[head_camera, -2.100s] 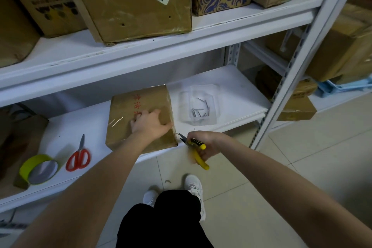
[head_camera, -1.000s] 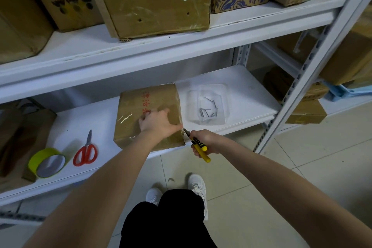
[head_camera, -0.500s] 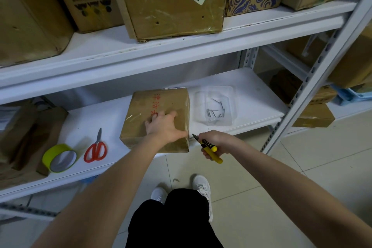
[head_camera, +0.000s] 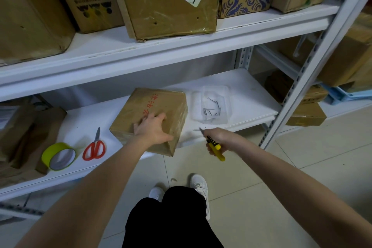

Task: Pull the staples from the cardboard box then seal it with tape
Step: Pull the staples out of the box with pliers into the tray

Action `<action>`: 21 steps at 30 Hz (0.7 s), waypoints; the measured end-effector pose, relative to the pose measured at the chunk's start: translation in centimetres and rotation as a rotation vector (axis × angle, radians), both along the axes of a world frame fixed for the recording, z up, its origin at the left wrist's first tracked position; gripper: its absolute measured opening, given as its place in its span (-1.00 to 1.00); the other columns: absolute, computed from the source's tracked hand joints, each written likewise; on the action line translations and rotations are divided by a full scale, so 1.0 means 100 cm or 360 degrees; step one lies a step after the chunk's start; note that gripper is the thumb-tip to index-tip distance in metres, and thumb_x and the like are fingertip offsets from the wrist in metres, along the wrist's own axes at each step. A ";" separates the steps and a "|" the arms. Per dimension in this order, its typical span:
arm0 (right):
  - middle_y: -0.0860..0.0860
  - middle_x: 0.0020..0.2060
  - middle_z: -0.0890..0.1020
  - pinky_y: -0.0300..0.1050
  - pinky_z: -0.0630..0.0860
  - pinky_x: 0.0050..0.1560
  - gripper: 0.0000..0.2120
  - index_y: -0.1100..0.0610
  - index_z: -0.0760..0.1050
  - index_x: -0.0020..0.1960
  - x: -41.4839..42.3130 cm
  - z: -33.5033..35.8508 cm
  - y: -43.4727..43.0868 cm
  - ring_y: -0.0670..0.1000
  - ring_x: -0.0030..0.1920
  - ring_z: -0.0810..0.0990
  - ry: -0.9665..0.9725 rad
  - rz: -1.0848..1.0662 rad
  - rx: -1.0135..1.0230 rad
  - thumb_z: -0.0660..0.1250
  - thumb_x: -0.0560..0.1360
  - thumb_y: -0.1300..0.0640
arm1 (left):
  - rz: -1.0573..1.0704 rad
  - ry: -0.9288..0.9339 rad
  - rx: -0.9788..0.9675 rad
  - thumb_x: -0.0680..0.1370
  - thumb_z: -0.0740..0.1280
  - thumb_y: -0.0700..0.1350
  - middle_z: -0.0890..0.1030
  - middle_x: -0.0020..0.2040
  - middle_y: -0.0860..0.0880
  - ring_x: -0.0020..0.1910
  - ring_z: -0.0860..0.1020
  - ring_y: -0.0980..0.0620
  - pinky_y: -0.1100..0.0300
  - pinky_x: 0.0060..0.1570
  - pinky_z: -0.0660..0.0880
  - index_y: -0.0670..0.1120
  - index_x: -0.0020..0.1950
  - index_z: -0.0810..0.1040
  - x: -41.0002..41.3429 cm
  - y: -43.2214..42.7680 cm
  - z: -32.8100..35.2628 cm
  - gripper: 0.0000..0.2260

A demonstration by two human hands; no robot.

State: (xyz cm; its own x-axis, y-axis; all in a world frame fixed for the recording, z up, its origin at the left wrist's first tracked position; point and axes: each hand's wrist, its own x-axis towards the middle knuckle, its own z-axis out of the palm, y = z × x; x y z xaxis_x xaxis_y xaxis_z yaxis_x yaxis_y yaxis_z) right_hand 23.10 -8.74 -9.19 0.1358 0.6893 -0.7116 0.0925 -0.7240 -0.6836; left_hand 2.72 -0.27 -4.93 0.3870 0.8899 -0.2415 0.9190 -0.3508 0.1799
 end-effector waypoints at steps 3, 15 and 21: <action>0.15 -0.38 0.44 -0.10 0.43 -0.37 -0.82 0.22 0.34 -0.16 0.017 0.011 0.006 0.09 -0.42 0.42 0.0000 -0.0145 0.0095 0.18 0.56 0.15 | 0.0014 0.0030 -0.0053 0.33 0.45 0.14 0.35 0.31 -0.04 0.31 0.34 -0.12 -0.18 0.32 0.25 0.14 0.34 0.30 -0.010 0.004 0.001 -0.37; 0.03 -0.44 0.48 -0.17 0.29 -0.40 -0.75 0.17 0.39 -0.21 0.033 0.028 0.049 0.01 -0.43 0.44 -0.1087 0.0107 0.0222 0.12 0.53 0.02 | -0.0035 0.0093 -0.0054 0.35 0.44 -0.10 0.42 0.18 0.03 0.16 0.42 -0.03 -0.08 0.24 0.40 0.11 0.26 0.29 -0.034 0.009 0.003 -0.45; 0.03 -0.39 0.50 -0.16 0.32 -0.37 -0.76 0.15 0.39 -0.26 0.037 0.021 0.061 0.01 -0.38 0.45 -0.1231 0.0104 0.0171 0.16 0.49 0.03 | -0.0032 0.0104 -0.0023 0.37 0.46 -0.09 0.41 0.16 0.04 0.16 0.42 -0.02 -0.06 0.26 0.40 0.11 0.24 0.27 -0.038 0.016 0.002 -0.46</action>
State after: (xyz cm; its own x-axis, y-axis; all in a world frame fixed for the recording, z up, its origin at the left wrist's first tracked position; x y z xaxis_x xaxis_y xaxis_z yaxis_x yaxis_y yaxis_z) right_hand 26.77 -2.61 -7.06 0.5226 0.7728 -0.3602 0.6112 -0.6341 -0.4737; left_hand -1.11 1.34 -4.74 0.3879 0.8783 -0.2795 0.9217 -0.3673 0.1251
